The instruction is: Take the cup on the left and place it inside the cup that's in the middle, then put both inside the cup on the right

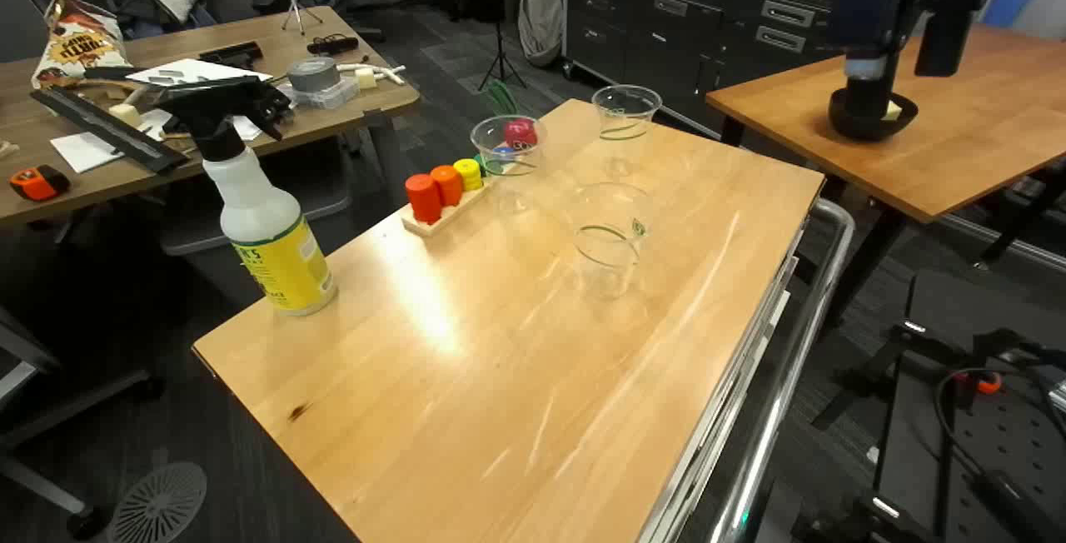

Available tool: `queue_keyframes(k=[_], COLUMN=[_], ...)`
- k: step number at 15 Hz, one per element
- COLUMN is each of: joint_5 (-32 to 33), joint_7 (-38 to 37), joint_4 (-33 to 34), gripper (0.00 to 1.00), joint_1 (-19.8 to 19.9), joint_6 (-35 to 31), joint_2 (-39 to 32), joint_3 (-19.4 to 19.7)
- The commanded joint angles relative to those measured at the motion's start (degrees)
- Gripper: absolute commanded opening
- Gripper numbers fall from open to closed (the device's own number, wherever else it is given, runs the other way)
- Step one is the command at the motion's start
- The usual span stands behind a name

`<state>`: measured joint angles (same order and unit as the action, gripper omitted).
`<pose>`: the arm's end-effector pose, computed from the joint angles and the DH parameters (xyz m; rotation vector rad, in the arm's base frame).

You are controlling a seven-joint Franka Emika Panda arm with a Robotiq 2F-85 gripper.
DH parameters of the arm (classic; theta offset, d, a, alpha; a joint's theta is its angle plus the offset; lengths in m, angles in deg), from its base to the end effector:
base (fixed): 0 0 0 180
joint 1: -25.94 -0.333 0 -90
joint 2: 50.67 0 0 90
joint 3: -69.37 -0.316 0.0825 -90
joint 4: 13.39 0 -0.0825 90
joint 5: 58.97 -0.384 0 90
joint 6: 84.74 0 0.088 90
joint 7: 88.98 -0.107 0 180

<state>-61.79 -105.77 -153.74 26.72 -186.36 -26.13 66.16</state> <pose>0.3841 0.0210 0.4362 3.0709 -0.4242 -0.3872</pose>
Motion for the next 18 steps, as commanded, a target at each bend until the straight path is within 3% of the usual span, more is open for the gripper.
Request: queue_keyframes(k=[1,12,18], joint_5=[-0.1,-1.3,-2.2], joint_7=[0.1,0.9,1.4], joint_4=[0.2,0.0,3.0], gripper=[1.0,1.0,1.0], joint_1=[0.2,0.0,-0.3], joint_6=[0.0,0.0,-3.9], joint_2=[0.0,-0.3,-7.9], joint_3=[-0.2,0.3,0.4])
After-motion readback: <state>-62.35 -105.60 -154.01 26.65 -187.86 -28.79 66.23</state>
